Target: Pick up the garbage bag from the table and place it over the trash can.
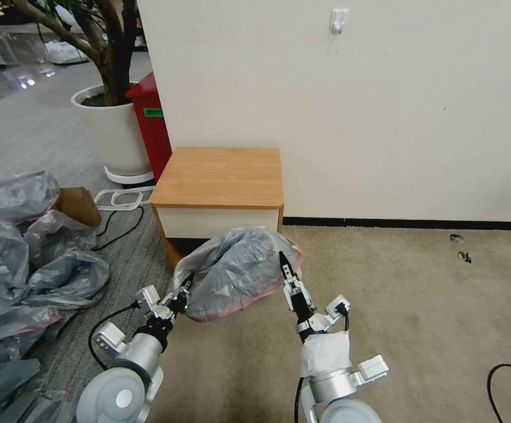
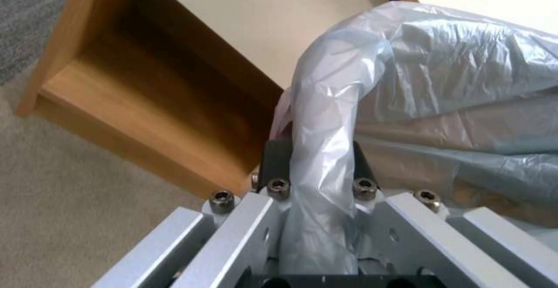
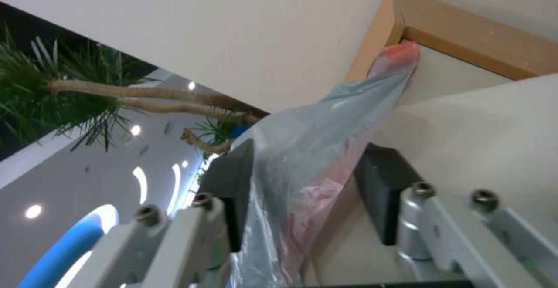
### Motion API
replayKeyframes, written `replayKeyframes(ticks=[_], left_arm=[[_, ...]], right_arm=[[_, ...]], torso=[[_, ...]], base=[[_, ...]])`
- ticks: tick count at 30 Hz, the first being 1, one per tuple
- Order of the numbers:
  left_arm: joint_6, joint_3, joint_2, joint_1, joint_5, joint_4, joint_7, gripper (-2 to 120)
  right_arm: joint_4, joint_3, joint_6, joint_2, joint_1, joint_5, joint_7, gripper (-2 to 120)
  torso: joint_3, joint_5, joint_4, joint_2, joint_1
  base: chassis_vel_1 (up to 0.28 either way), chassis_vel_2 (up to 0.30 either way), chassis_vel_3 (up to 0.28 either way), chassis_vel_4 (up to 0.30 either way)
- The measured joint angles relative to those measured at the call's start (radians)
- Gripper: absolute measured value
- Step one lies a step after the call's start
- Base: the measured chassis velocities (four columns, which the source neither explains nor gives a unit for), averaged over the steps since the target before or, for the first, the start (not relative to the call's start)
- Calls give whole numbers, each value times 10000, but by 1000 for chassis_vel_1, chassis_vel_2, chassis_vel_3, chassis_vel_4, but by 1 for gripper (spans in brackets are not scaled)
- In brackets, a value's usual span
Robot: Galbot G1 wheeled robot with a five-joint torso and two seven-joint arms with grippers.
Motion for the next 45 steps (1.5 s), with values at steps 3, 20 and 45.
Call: replayKeyframes(ticks=[3,20,45], left_arm=[[-1,0,-13,1,3,0,0,4],[32,-126,-194,-152,-3,2,-287,4],[534,-153,-658,170,-779,-1190,-773,4]], right_arm=[[2,2,7,9,13,-21,-7,32],[-16,-52,191,111,-32,-240,-185,0],[-1586,715,893,-43,244,-921,-520,0]], torso=[[0,0,0,0,0],[0,0,0,0,0],[0,18,-1,0,-1]], base=[[0,0,0,0],[0,0,0,0],[0,0,0,0]])
